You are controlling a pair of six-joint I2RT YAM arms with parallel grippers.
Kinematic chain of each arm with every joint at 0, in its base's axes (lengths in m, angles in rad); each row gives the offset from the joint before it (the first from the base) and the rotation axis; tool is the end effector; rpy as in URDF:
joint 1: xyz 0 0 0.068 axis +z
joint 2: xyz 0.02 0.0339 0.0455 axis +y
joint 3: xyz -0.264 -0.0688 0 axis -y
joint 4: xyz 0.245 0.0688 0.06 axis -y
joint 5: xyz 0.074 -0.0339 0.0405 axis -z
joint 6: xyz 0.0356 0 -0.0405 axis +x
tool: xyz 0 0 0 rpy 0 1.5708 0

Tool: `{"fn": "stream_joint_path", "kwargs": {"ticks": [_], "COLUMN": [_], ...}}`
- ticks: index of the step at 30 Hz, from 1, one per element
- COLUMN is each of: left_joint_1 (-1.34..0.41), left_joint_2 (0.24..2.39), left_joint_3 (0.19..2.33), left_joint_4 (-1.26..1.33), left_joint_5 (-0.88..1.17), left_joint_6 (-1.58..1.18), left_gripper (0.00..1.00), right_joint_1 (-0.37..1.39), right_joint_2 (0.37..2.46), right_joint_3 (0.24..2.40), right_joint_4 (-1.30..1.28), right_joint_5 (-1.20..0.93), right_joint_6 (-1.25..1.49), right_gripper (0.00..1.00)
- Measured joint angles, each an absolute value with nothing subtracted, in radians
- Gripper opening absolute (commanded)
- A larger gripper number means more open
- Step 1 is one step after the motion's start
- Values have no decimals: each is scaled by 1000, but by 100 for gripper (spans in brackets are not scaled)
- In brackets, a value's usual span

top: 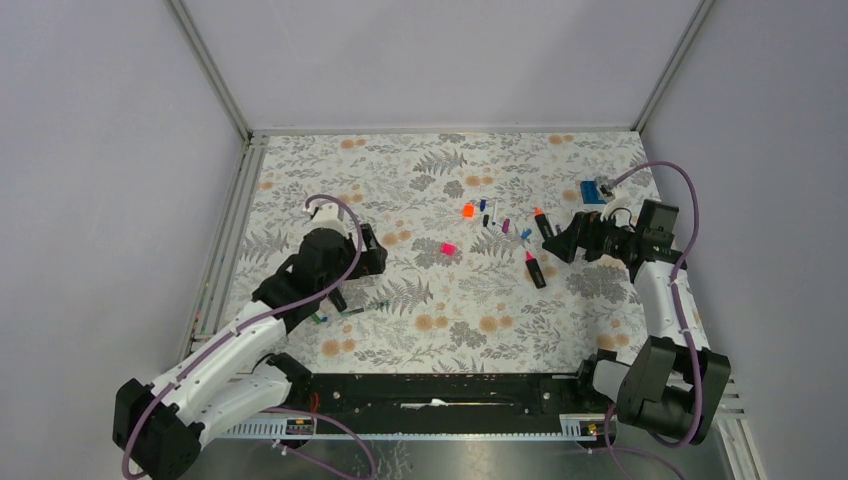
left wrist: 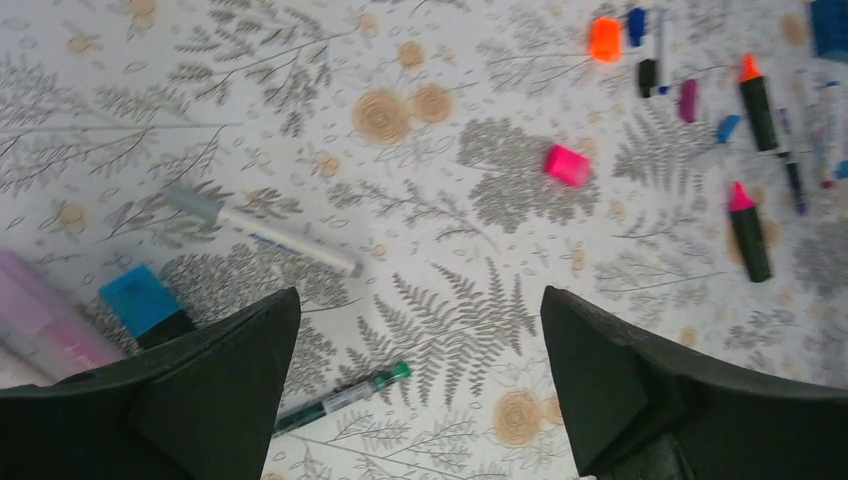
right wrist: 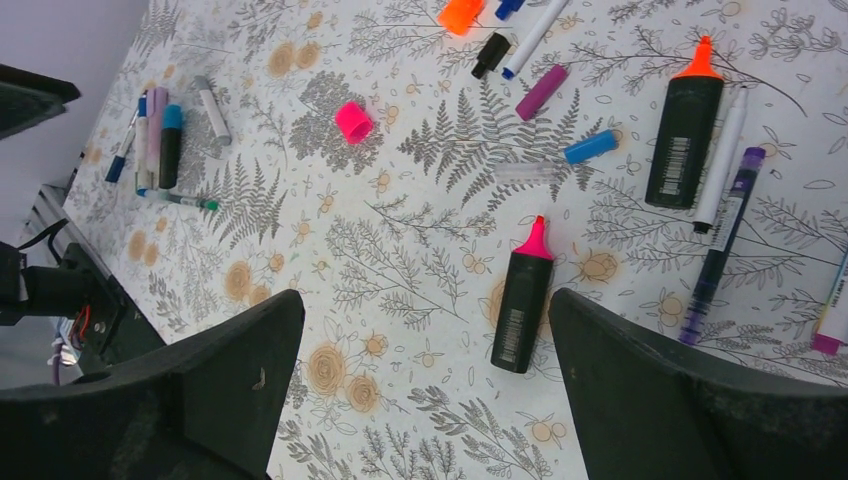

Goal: Open the pen caps
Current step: Pick up the pen from the center of the board.

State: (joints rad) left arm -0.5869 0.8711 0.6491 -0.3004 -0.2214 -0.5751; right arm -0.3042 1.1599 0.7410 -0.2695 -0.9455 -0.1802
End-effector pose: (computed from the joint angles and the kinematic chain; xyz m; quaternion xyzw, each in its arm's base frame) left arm 0.1679 -0.1023 0.2658 -0.0502 0.8607 -0.1931 0.4683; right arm 0.2338 -0.0432 0.2504 -0.1442 0.8156 0.3085 0.4678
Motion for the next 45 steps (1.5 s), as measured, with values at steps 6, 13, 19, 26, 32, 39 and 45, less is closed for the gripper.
{"fn": "stream_joint_path", "kwargs": {"ticks": [6,13,19,26,32,39,45], "left_joint_1": [-582,-577,-558,-510,-501,-496,-496], "left_joint_2": [996,1173,1360,1547,1626,1668,1695], "left_joint_3": [644,647,744,919,993,1000,1002], "left_joint_4": [-358,-380,-486,-546,-604,-658,-665], "left_joint_5": [-288,-361,-434,-442,-442,-434,-423], "left_joint_6": [-607,-854,-1077,-1154,-1171,-1180,-1180], "left_gripper": [98,74,58,56,55,54,52], "right_joint_1": [-308,-309,-309,-309,-309,-309,-309], "right_joint_2": [1160,1162,1164,1168,1183,1185,1185], "right_joint_3": [723,708,707,707,706,706,706], "right_joint_4": [-255,-249,-248,-248,-249,-249,-249], "right_joint_5": [-999,-1018,-1018,-1016,-1015,-1012,-1012], "right_joint_6": [-184,-186,-186,-189,-191,-194,-196], "right_gripper": [100,100,100,100,100,99,99]}}
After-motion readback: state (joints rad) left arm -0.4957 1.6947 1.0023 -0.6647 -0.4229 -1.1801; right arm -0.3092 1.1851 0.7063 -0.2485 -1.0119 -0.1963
